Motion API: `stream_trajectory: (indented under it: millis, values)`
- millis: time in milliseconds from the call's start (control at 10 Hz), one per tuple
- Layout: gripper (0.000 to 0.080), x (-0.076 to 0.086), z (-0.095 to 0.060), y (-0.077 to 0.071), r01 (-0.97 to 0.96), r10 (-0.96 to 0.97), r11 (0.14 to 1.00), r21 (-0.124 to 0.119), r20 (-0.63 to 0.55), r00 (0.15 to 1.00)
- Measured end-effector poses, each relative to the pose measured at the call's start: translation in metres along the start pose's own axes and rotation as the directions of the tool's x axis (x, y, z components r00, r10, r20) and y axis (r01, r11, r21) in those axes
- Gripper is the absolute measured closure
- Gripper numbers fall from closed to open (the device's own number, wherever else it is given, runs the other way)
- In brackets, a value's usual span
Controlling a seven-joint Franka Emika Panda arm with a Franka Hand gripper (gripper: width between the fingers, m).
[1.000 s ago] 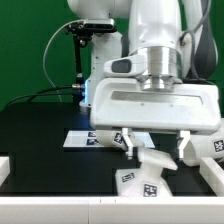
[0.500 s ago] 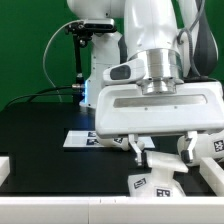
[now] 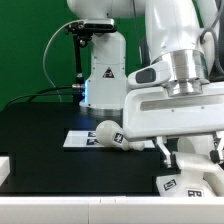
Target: Assemble lamp
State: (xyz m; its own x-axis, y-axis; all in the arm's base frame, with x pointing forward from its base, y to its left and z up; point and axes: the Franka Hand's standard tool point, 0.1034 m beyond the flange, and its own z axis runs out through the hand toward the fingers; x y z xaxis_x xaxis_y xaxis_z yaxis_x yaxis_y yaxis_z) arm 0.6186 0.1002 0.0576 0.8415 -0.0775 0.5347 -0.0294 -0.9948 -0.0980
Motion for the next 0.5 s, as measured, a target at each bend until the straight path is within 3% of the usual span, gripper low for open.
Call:
stream_trajectory:
  millis: [400, 500]
  values:
    - [0.0271, 0.0000, 0.0000, 0.0006, -0.003, 0.003, 1.000, -0.008, -0.002, 1.000]
    - [0.0139, 0.0000, 0.0000, 0.0006, -0.003, 0.003, 1.000, -0.008, -0.002, 1.000]
